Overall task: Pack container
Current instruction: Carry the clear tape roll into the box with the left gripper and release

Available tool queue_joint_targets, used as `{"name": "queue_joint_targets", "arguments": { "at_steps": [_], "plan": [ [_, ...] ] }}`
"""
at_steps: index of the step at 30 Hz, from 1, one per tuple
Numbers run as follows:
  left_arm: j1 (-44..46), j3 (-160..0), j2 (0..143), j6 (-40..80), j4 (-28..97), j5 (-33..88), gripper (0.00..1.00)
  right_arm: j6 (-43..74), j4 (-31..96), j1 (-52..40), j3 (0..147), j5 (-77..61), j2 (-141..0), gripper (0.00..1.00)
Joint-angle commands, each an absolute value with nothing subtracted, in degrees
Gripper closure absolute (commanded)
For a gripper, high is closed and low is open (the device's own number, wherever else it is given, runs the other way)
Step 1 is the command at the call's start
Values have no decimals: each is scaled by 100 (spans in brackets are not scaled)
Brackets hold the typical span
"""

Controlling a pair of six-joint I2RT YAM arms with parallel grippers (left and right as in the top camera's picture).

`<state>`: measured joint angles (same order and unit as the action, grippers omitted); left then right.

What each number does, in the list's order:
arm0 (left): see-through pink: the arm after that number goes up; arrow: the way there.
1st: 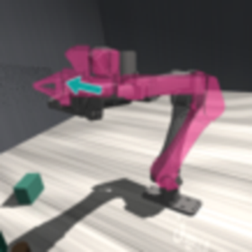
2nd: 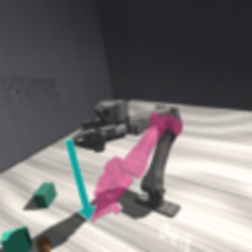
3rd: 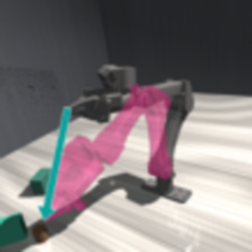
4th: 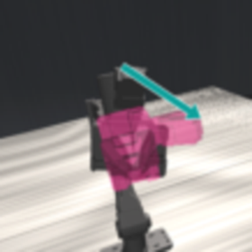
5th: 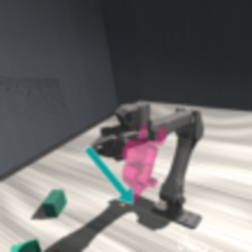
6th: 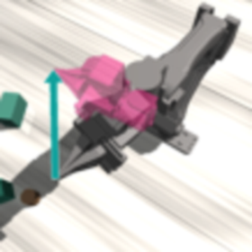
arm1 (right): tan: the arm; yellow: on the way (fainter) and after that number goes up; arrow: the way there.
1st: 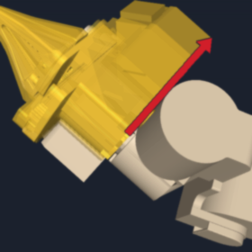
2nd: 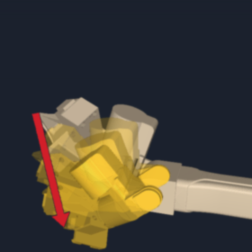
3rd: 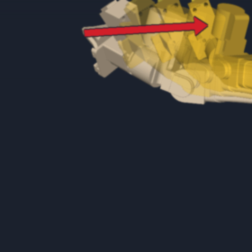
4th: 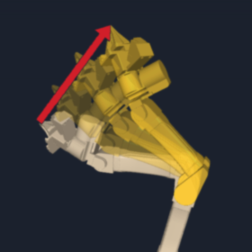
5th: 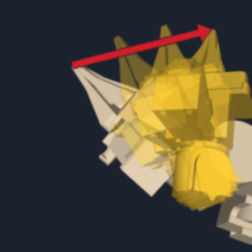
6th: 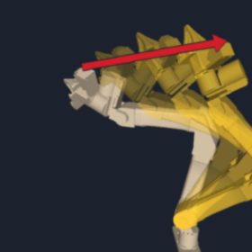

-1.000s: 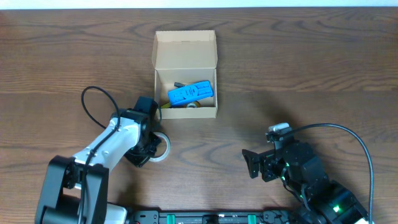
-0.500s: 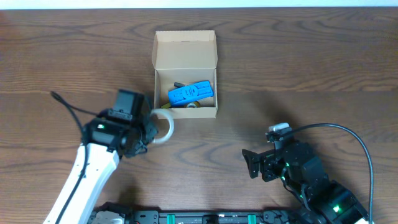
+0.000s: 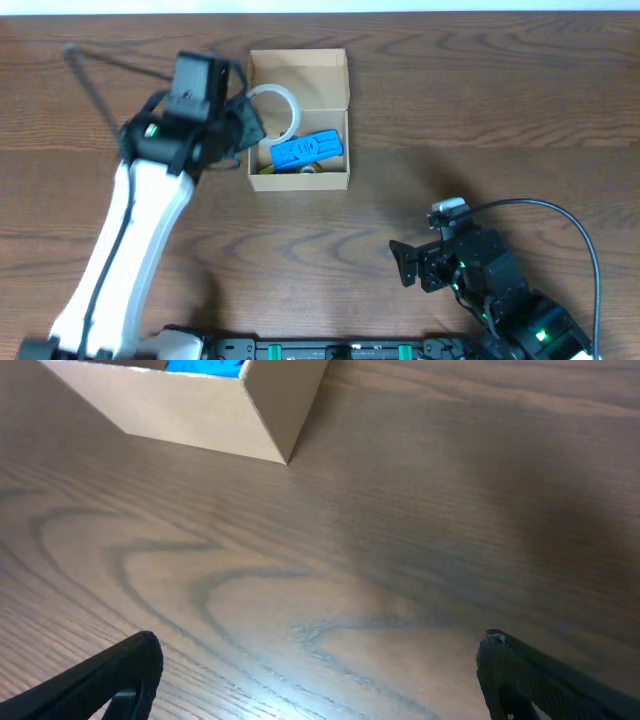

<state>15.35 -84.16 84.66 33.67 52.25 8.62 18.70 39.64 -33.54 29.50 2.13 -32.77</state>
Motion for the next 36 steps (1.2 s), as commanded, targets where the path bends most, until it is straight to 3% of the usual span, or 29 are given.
{"name": "queue_joint_targets", "arguments": {
  "at_steps": [1, 14, 28, 36],
  "plan": [
    [1492, -8768, 9155, 2698, 5247, 867, 89, 1925, 3966, -3301, 2965, 257, -3264, 1],
    [1704, -8921, 10272, 1903, 4984, 1022, 89, 1925, 3966, -3301, 2965, 255, -3264, 1],
    [2180, -8919, 10901, 1455, 5120, 268, 87, 1925, 3966, -3301, 2965, 255, -3264, 1],
    [2182, -8919, 10934, 1433, 5120, 121, 48, 1925, 3966, -3301, 2965, 255, -3264, 1]
  ]
}}
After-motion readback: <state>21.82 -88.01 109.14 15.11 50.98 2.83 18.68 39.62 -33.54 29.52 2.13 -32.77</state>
